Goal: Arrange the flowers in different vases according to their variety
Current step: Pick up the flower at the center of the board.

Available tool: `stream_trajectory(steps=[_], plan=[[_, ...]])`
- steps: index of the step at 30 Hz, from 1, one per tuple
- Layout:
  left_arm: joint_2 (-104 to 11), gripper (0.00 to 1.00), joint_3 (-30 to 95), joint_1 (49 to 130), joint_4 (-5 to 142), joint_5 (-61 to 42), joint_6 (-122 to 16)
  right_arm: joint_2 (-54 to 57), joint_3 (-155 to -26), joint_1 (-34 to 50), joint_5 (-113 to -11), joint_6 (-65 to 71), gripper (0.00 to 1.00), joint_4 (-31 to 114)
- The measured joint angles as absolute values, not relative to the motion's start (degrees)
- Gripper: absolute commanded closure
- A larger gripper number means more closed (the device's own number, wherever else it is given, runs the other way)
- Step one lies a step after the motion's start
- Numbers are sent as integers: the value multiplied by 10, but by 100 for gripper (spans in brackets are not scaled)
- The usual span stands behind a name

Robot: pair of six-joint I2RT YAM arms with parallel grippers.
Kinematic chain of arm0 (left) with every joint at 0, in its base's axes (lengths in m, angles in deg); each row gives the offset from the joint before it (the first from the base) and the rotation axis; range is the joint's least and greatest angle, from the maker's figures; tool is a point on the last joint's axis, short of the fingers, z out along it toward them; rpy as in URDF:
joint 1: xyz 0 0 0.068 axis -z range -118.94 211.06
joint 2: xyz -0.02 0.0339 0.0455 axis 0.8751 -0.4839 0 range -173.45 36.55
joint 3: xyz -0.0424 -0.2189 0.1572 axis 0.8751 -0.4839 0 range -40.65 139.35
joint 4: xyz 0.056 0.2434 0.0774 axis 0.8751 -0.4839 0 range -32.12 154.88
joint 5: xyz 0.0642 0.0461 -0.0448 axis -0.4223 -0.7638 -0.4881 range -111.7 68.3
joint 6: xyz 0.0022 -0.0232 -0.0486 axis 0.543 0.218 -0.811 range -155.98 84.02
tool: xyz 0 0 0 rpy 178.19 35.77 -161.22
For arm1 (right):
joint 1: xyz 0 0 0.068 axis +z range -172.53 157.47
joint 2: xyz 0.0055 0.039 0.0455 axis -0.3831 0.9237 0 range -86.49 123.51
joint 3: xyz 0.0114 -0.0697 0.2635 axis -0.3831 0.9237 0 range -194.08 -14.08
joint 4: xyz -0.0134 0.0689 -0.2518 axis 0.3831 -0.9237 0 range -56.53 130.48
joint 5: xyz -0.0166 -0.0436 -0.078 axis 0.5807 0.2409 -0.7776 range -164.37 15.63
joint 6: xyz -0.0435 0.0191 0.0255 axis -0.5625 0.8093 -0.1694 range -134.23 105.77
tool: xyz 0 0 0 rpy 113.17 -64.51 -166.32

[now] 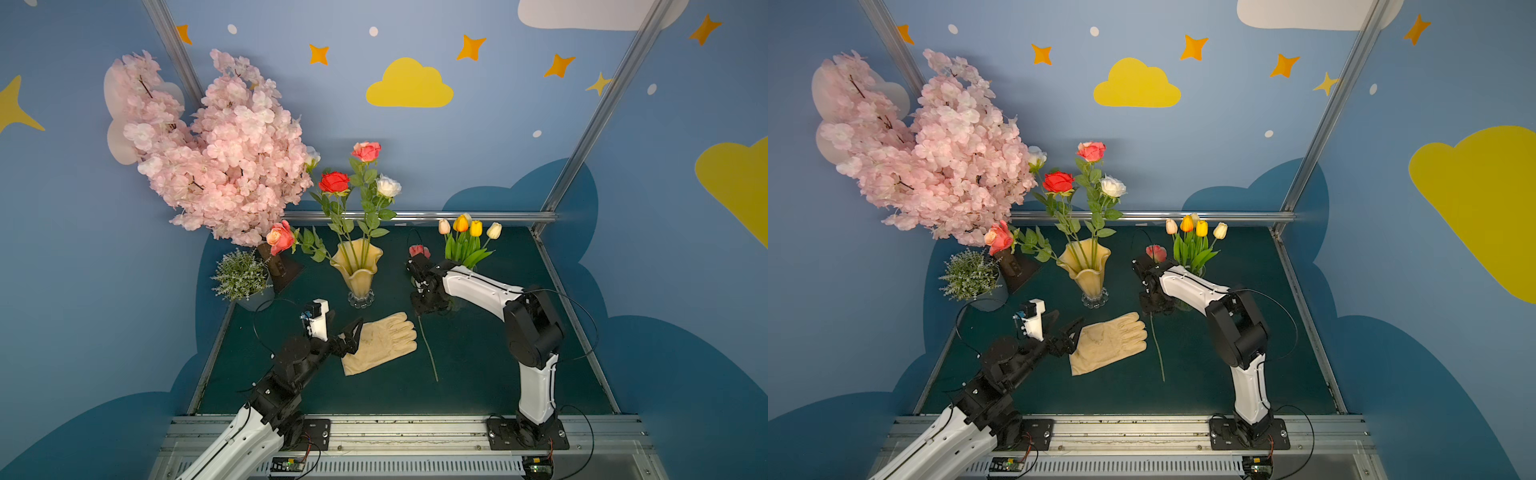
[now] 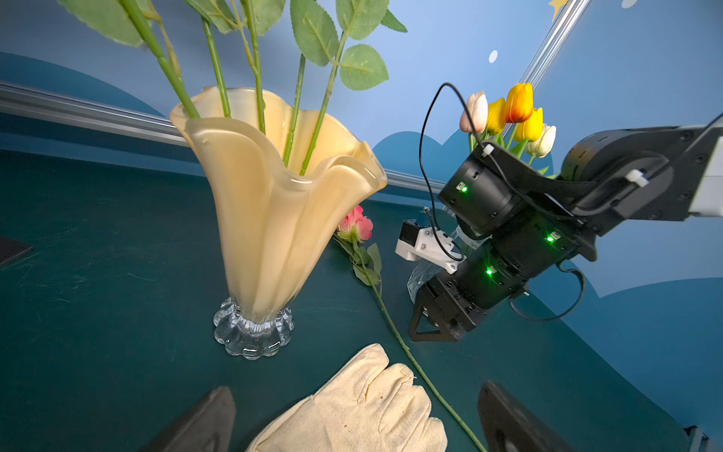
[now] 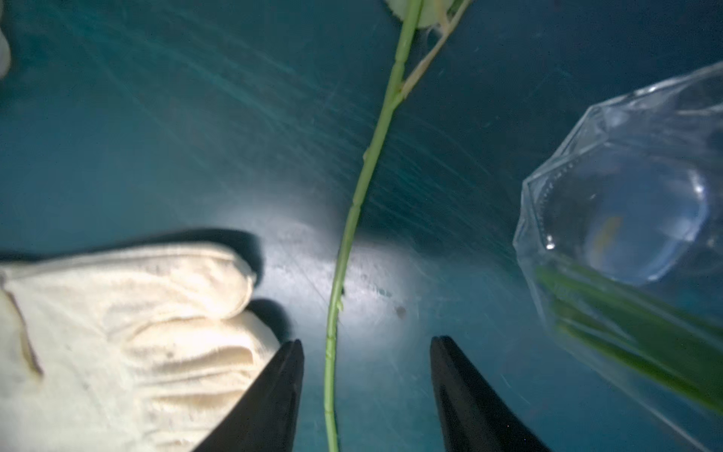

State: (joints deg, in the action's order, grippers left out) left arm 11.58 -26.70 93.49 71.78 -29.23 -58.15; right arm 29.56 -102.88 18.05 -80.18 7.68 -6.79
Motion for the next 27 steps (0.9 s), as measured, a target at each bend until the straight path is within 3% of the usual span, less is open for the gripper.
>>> stream_trajectory(steps=[9,18,27], plan=[[115,0,-267,935,718,-292,-580,382,-1104,163,-803,76,58,-76],[113,0,-267,935,718,-291,-580,408,-1136,144,-782,77,75,-74],[111,0,-267,935,718,-291,-580,419,-1153,143,-777,77,100,-76]])
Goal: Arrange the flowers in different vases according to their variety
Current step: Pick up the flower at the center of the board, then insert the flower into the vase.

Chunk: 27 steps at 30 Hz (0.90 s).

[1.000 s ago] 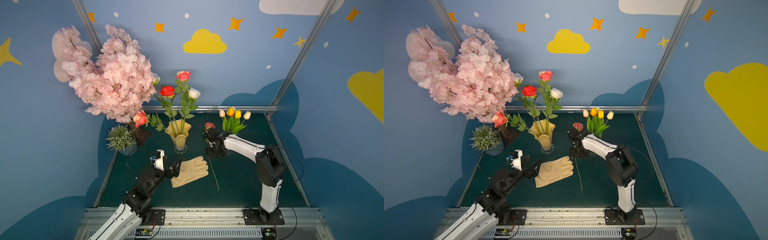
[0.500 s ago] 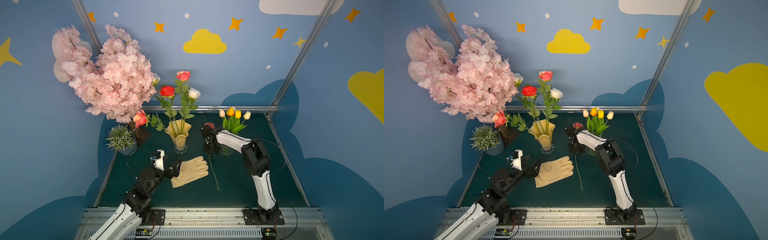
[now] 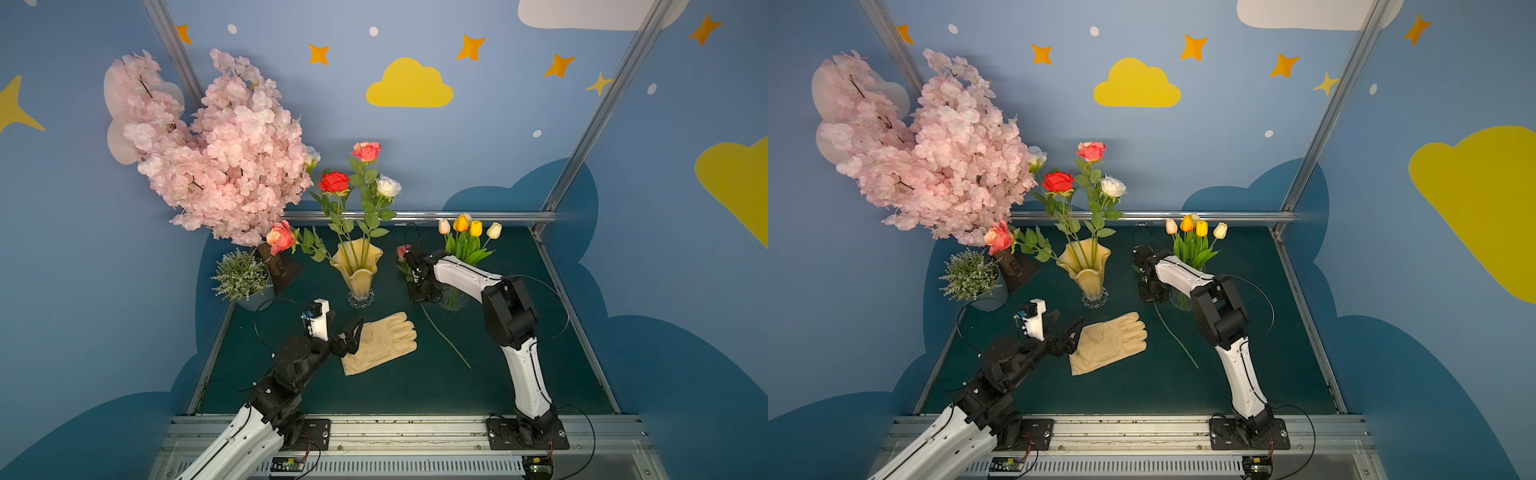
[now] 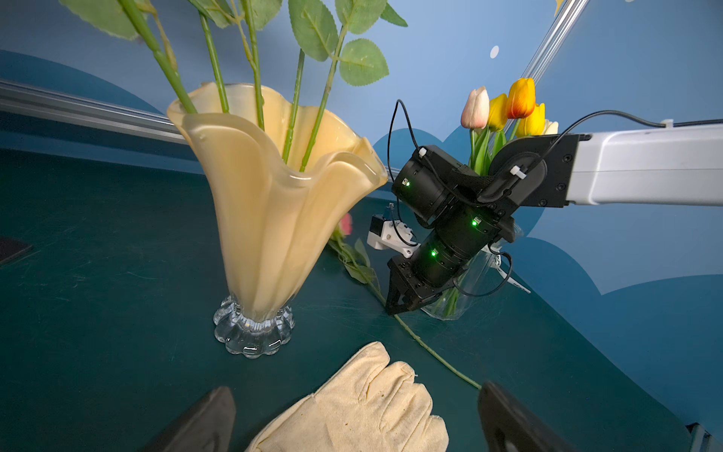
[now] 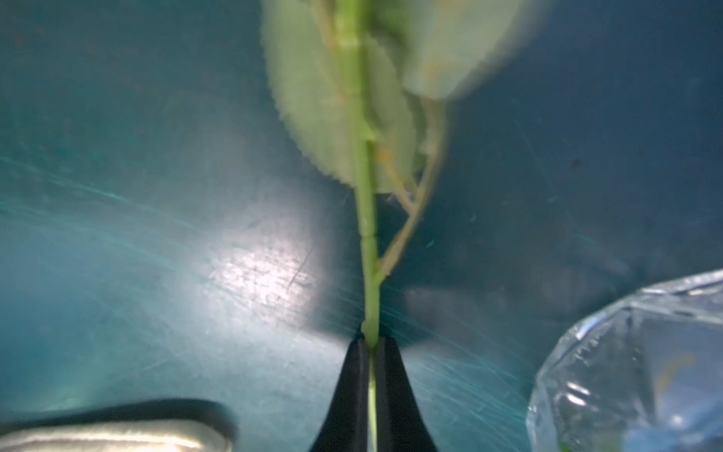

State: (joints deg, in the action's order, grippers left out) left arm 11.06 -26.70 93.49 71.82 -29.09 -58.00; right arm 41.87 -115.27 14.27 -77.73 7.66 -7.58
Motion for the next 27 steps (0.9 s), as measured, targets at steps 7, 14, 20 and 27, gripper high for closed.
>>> stream_trajectory(steps=[7,14,20,27], plan=[[111,0,-267,935,718,-290,-578,398,-1121,144,-777,83,100,-50],[111,0,-267,935,718,-289,-578,267,-1010,148,-764,98,100,26],[111,0,-267,935,719,-290,-578,150,-965,150,-754,117,100,108],[111,0,-267,935,718,-290,-578,46,-914,152,-746,133,100,195]])
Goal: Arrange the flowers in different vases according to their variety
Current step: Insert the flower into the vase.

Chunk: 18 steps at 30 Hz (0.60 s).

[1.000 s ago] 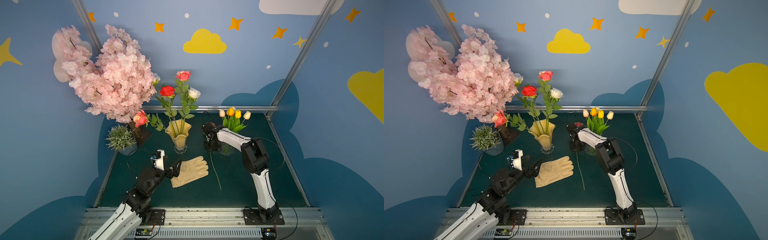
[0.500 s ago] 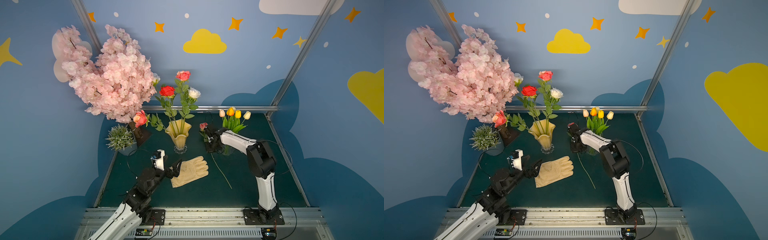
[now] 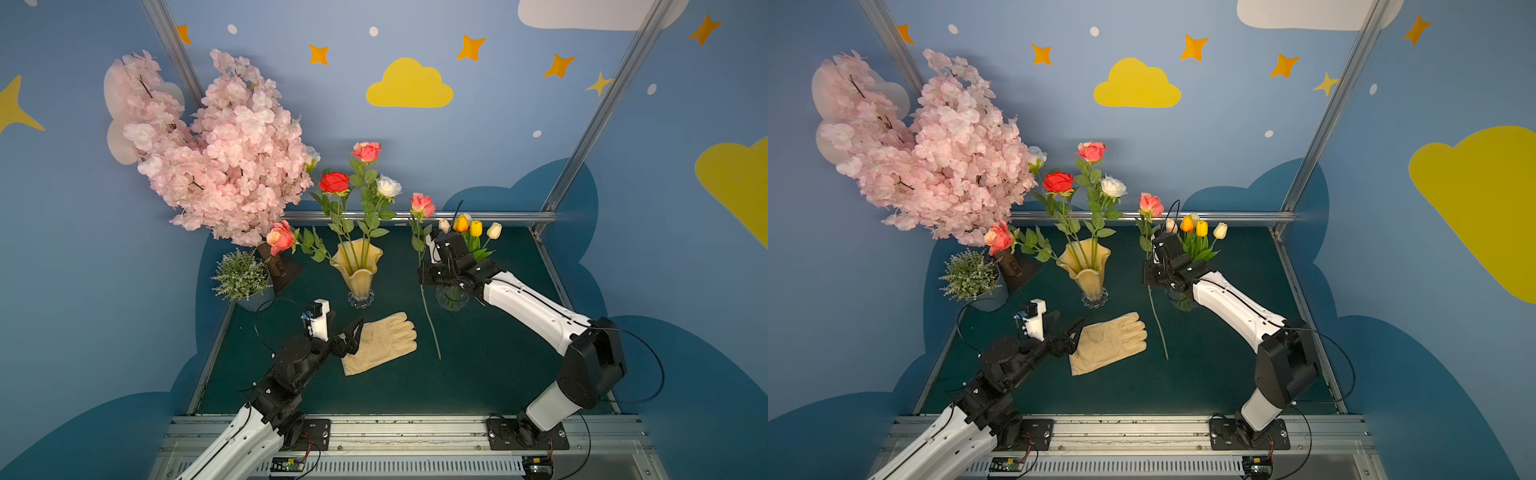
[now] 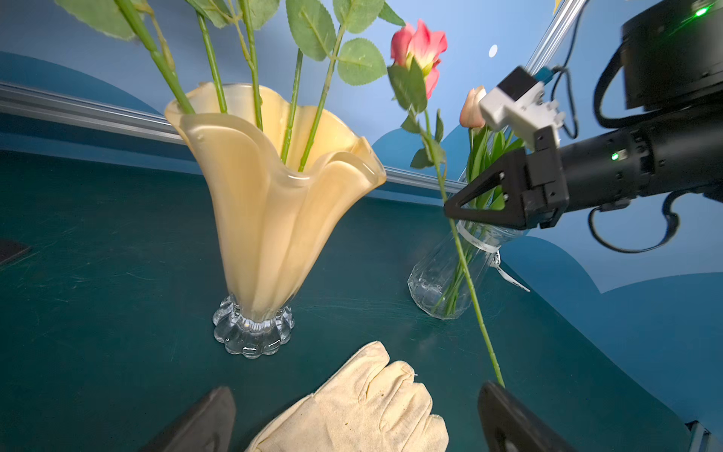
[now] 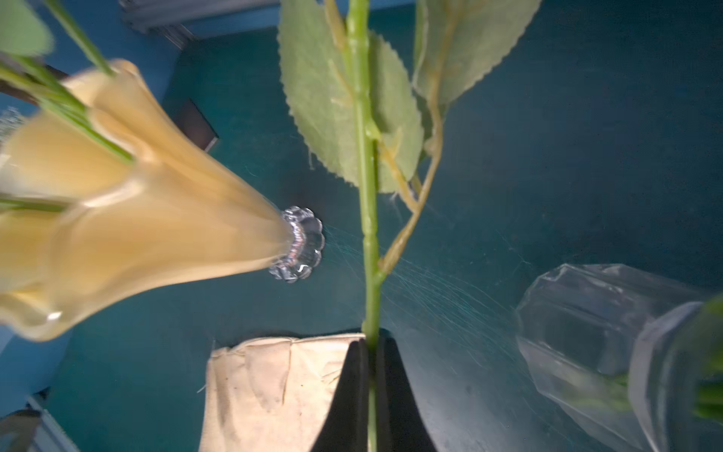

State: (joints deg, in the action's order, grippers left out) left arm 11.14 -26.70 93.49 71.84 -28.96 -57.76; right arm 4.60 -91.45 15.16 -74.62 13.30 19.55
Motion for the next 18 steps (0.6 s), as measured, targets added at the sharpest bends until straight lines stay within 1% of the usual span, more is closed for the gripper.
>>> stream_trajectory(steps=[9,18], plan=[[116,0,-267,935,719,-290,-576,-74,-890,163,-742,149,100,353],[116,0,-267,935,719,-290,-575,-81,-933,202,-728,133,100,481]])
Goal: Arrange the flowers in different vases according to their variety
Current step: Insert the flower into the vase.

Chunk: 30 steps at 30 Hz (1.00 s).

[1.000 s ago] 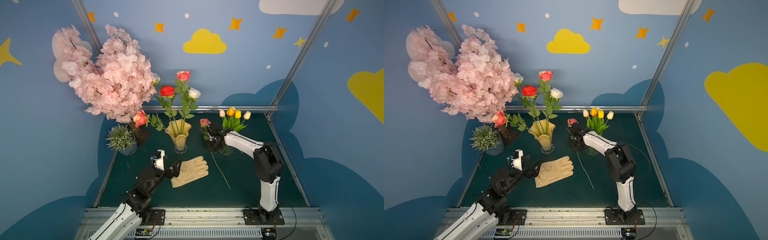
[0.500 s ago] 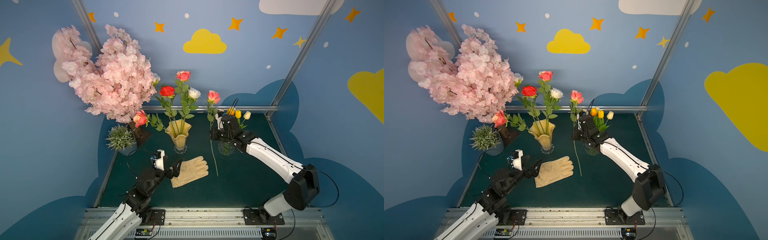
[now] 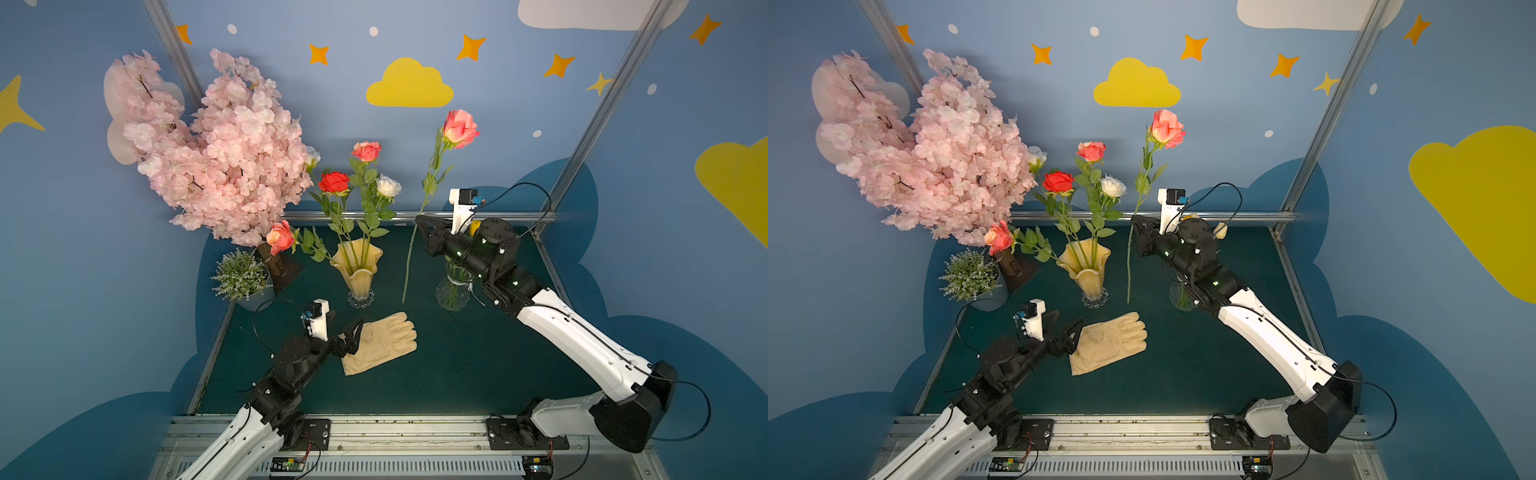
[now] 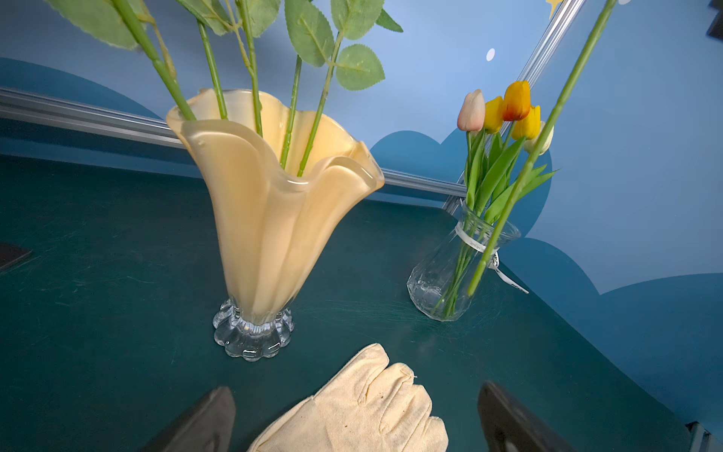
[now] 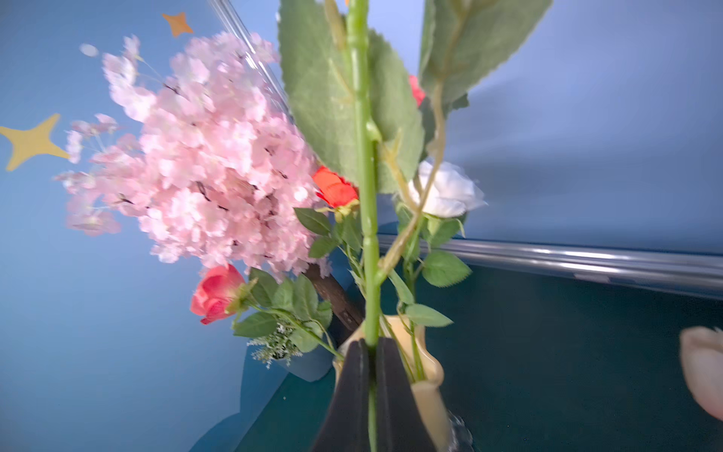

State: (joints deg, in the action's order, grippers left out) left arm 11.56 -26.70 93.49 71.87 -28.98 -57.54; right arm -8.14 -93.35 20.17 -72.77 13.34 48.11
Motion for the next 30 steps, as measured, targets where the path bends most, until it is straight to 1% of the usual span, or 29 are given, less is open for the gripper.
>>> stream_trajectory(steps=[8,16,24,25,26,30], plan=[[116,0,-267,935,719,-290,-572,-13,-1020,260,-718,75,100,601],[116,0,-267,935,718,-290,-571,87,-1110,290,-719,18,100,647],[118,0,-267,935,718,-296,-568,174,-1132,290,-729,-12,99,652],[118,0,-267,935,718,-300,-568,182,-1132,290,-729,-13,88,648],[118,0,-267,935,717,-304,-568,188,-1132,290,-729,-13,82,645],[114,0,-267,935,708,-327,-568,195,-1128,290,-726,-14,71,625]])
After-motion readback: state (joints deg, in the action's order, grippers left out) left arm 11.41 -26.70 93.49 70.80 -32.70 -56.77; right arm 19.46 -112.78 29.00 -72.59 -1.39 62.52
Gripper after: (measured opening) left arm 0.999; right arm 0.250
